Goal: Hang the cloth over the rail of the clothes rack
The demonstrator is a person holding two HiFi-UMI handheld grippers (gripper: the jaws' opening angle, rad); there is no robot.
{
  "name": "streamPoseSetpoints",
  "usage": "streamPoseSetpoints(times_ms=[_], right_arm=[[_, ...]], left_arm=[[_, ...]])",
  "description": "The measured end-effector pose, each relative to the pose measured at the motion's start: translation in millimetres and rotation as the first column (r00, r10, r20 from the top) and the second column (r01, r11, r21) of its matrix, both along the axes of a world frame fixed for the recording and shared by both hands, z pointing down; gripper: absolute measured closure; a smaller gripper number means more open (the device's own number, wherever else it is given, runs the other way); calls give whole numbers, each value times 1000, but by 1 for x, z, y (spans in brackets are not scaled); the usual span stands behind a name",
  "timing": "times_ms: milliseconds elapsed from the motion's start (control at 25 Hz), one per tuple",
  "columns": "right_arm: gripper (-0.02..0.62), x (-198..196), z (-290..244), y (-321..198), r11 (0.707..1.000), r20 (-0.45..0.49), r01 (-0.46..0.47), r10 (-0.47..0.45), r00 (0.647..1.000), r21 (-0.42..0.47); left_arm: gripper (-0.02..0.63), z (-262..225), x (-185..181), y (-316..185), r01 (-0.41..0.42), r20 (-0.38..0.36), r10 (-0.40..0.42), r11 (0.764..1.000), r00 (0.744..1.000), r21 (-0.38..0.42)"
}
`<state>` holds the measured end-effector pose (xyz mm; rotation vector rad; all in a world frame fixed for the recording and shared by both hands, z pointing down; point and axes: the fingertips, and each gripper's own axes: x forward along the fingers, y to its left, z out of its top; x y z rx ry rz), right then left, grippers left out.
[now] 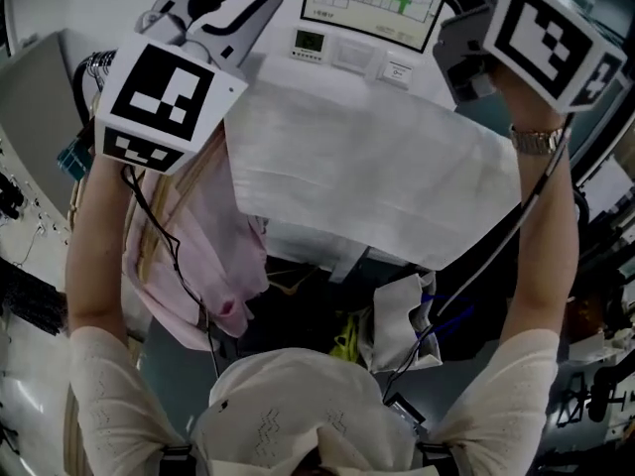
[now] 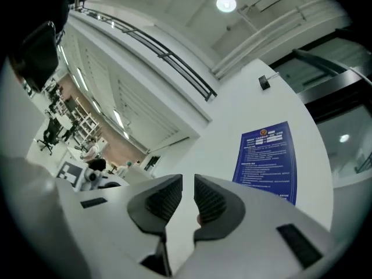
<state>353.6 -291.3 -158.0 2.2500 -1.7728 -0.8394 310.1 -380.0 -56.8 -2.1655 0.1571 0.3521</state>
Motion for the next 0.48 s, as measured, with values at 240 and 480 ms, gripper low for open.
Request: streamPoseSetpoints(times_ms=[240, 480], right_arm=[[566, -41, 65, 85, 997, 118, 68, -71, 990, 25], [577, -30, 181, 128, 999, 226, -38, 43, 973, -27]], left_arm=[[548, 26, -19, 31, -25, -23, 21, 987, 1000, -158], [594, 88, -30, 62, -65, -66, 46, 946, 997, -317]])
